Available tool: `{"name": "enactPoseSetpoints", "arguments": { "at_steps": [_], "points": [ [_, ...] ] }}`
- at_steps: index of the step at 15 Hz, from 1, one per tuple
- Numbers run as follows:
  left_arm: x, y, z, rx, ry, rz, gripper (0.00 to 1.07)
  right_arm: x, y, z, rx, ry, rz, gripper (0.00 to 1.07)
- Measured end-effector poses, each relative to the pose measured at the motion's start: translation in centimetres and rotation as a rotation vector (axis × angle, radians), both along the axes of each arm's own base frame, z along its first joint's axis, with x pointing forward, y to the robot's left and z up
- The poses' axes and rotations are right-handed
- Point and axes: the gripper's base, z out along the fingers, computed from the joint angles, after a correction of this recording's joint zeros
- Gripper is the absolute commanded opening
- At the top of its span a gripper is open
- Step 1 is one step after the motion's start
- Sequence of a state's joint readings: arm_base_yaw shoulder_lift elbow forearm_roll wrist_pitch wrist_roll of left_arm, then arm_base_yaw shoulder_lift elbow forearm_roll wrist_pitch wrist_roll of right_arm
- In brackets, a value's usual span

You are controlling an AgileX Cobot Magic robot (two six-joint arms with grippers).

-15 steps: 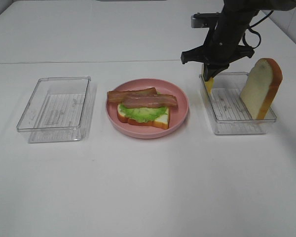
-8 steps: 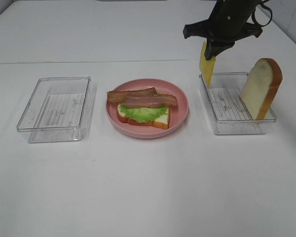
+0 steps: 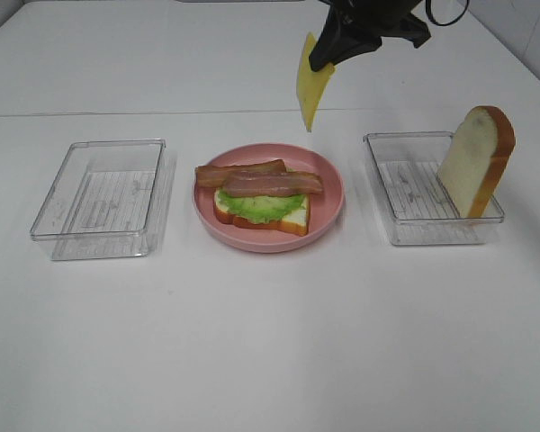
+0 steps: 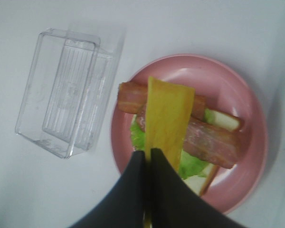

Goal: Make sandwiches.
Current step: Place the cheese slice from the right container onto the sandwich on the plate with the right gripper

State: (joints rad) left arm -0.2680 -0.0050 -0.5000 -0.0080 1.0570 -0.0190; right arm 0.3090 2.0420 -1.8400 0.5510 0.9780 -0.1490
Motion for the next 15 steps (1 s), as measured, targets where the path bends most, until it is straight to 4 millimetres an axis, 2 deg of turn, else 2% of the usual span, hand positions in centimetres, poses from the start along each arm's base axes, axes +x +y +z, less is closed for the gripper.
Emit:
{"name": "enactPoseSetpoints", "arguments": {
  "at_steps": [2,3,4,8,12,15],
  "points": [
    [0.0,0.0,0.0,0.000,0.000,0.000,0.62,-0.9,2.0,0.1,0.014,-0.001,0.052,0.00],
    [0.0,0.0,0.0,0.000,0.000,0.000,0.62,-0.9,2.0,0.1,0.014,-0.001,0.052,0.00],
    [0.0,0.0,0.0,0.000,0.000,0.000,0.62,-2.2,5.0,-0.4,0.029,0.016,0.122,0.00],
    [0.0,0.0,0.0,0.000,0.000,0.000,0.62,-2.9,8.4,-3.7,0.087,0.126,0.166,0.00],
    [0.0,0.0,0.0,0.000,0.000,0.000,0.62,-2.0,9.3,-7.8,0.126,0.230,0.137,0.00],
    [0.0,0.0,0.0,0.000,0.000,0.000,0.62,-1.5,8.9,-9.5,0.042,0.220,0.111,0.00]
  ]
}}
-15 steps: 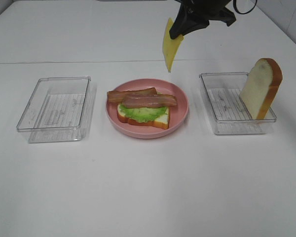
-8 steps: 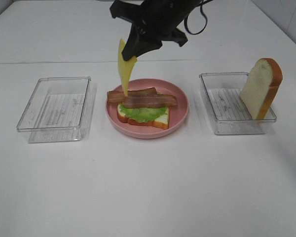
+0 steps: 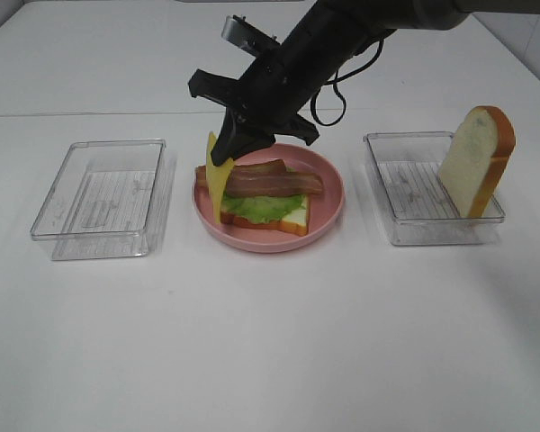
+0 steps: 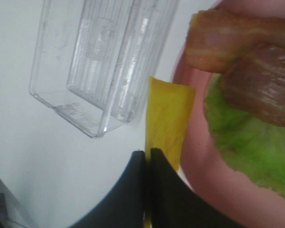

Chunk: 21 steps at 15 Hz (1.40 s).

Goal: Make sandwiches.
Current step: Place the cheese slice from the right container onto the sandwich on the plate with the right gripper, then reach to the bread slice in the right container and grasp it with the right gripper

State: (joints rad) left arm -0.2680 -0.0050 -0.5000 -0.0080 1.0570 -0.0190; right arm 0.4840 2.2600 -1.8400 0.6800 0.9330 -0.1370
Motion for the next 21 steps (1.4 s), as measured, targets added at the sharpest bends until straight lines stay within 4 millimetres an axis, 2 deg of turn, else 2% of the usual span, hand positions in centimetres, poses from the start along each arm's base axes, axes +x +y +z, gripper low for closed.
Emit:
{"name": "enactPoseSetpoints", "arguments": {
  "at_steps": [5,7,9,10,12,13,15,17,19,21],
  "points": [
    [0.0,0.0,0.0,0.000,0.000,0.000,0.62,0.8,-1.6,-0.9,-0.198,-0.080,-0.046,0.00],
    [0.0,0.0,0.0,0.000,0.000,0.000,0.62,0.9,-1.8,-1.0,-0.230,-0.086,-0.059,0.04],
    [0.0,0.0,0.0,0.000,0.000,0.000,0.62,1.0,-2.0,-1.1,-0.256,-0.100,-0.056,0.29],
    [0.0,0.0,0.0,0.000,0.000,0.000,0.62,1.0,-2.1,-1.1,-0.260,-0.103,-0.055,0.47],
    [0.0,0.0,0.0,0.000,0.000,0.000,0.62,1.0,-2.1,-1.1,-0.260,-0.103,-0.055,0.69],
    [0.0,0.0,0.0,0.000,0.000,0.000,0.62,1.0,-2.1,-1.1,-0.261,-0.104,-0.054,0.74],
    [0.0,0.0,0.0,0.000,0.000,0.000,0.62,1.1,-2.2,-1.0,-0.275,-0.113,-0.048,0.74],
    [0.0,0.0,0.0,0.000,0.000,0.000,0.62,1.0,-2.6,0.3,-0.298,-0.154,-0.048,0.74],
    [0.0,0.0,0.0,0.000,0.000,0.000,0.62,0.9,-3.7,3.3,-0.357,-0.251,-0.066,0.74],
    [0.0,0.0,0.0,0.000,0.000,0.000,0.62,0.8,-4.6,5.2,-0.417,-0.325,-0.081,0.74]
  ]
}}
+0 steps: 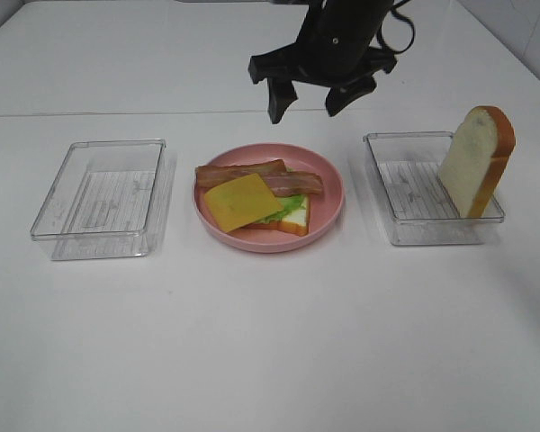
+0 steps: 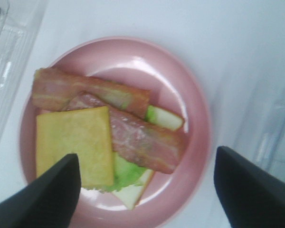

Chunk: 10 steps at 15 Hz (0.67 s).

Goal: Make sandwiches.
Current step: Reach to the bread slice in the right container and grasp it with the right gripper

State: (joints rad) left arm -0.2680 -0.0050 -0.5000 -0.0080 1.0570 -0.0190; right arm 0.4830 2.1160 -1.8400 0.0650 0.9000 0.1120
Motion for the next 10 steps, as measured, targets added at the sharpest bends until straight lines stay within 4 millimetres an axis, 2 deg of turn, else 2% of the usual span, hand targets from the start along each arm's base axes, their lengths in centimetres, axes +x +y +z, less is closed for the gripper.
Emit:
{"name": "enactPoseSetpoints", "arguments": {
  "at_steps": [1,4,6,7,8,10],
  "points": [
    [0.0,0.0,0.0,0.000,0.000,0.000,0.62,-0.1,-1.0,1.7,-0.061,-0.061,-0.019,0.74],
    [0.0,0.0,0.0,0.000,0.000,0.000,0.62,-0.4,-2.9,4.3,-0.195,-0.149,-0.053,0.74],
    [0.0,0.0,0.0,0.000,0.000,0.000,0.62,-0.3,-5.0,5.2,-0.236,-0.142,-0.112,0.74],
    [0.0,0.0,0.0,0.000,0.000,0.000,0.62,0.1,-6.6,5.3,-0.247,-0.122,-0.152,0.74],
    [0.0,0.0,0.0,0.000,0.000,0.000,0.62,0.7,-10.1,5.1,-0.280,-0.055,-0.242,0.74],
    [0.0,0.0,0.0,0.000,0.000,0.000,0.62,1.1,-13.6,5.0,-0.302,0.001,-0.326,0.74]
  ]
}}
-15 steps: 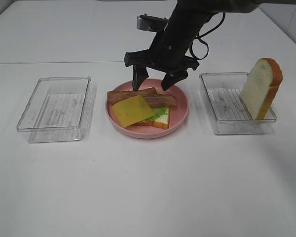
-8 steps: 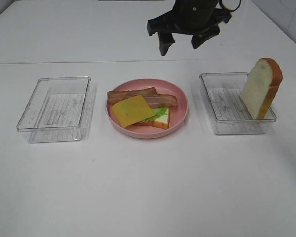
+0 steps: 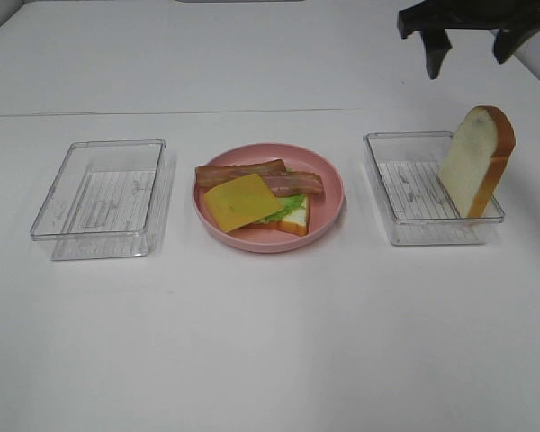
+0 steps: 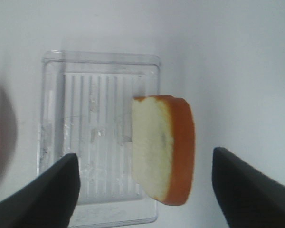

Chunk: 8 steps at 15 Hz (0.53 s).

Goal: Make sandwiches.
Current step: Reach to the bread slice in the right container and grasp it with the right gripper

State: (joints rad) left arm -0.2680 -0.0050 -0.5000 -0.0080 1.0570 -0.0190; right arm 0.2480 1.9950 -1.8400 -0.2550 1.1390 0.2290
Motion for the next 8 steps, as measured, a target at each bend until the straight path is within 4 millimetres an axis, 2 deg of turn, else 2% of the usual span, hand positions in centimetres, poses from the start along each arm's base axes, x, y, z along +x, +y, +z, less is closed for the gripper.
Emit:
{"name": "enactPoseSetpoints", "arguments": {
  "at_steps": [4,8],
  "points": [
    [0.0,0.0,0.0,0.000,0.000,0.000,0.62,0.0,-4.5,-0.3,0.087,0.096,-0.081,0.74],
    [0.0,0.0,0.0,0.000,0.000,0.000,0.62,0.3,-7.2,-0.9,0.247,0.135,-0.069,0.74]
  ]
}}
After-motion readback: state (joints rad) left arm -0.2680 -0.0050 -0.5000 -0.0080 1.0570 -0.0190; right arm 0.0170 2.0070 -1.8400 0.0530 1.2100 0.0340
